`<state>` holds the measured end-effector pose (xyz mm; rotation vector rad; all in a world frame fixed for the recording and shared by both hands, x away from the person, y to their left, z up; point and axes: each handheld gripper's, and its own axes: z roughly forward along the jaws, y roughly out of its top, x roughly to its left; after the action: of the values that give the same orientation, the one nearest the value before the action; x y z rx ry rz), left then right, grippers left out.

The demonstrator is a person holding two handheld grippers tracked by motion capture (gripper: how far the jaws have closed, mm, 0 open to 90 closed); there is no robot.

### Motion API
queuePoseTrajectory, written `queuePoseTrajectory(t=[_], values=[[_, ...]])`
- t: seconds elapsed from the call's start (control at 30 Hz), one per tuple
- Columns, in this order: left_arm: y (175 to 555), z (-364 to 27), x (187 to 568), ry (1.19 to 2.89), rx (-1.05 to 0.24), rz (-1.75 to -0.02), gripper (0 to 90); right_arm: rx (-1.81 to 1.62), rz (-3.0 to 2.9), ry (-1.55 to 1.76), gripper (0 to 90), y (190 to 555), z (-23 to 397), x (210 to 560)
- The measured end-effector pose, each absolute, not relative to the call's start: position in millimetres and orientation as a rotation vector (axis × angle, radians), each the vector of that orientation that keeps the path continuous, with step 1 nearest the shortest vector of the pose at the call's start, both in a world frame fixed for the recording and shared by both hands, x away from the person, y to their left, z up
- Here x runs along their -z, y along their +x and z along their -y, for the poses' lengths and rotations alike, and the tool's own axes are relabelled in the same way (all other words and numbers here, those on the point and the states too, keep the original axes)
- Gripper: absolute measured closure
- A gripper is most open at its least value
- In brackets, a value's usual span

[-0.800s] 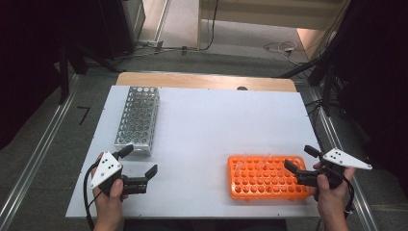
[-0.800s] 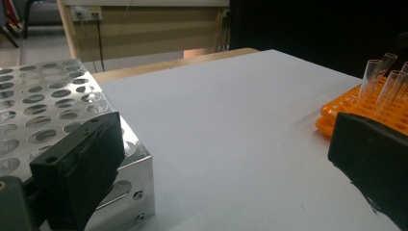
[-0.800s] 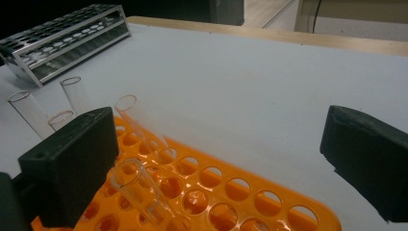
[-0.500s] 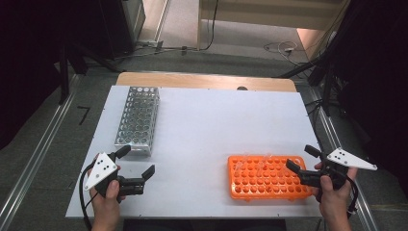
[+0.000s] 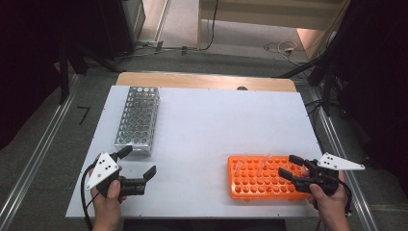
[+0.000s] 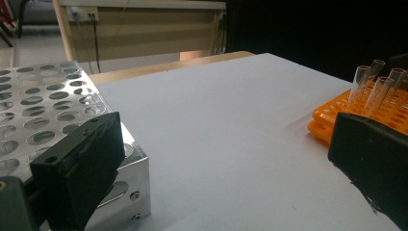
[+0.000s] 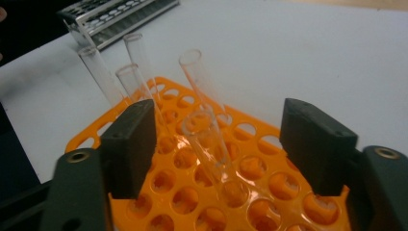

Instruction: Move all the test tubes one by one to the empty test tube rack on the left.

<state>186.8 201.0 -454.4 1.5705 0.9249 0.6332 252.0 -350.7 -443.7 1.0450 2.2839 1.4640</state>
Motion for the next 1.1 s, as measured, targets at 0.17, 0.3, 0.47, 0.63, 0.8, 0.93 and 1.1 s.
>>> queuePoseTrajectory(t=[0.17,0.3,0.47,0.63,0.8,0.93,1.1], values=[[187,-202,454,1.565,-0.63,-0.929,0.0,-1.419,-2.343,1.07,42.4,256,350,451],[187,-203,455,1.567,-0.627,-0.931,0.0,-1.365,-2.393,1.09,52.7,252,351,457],[187,-203,455,1.567,-0.627,-0.934,0.0,-1.333,-2.415,1.104,60.8,249,356,464],[187,-201,455,1.571,-0.626,-0.931,0.0,-1.283,-2.424,1.079,63.6,249,351,466],[187,-200,455,1.573,-0.622,-0.931,0.0,-1.248,-2.404,1.031,67.3,248,349,469],[187,-199,455,1.574,-0.62,-0.931,0.0,-1.218,-2.386,0.993,68.7,247,344,470],[188,-197,456,1.581,-0.616,-0.928,0.0,-1.207,-2.374,0.996,73.6,247,345,470]])
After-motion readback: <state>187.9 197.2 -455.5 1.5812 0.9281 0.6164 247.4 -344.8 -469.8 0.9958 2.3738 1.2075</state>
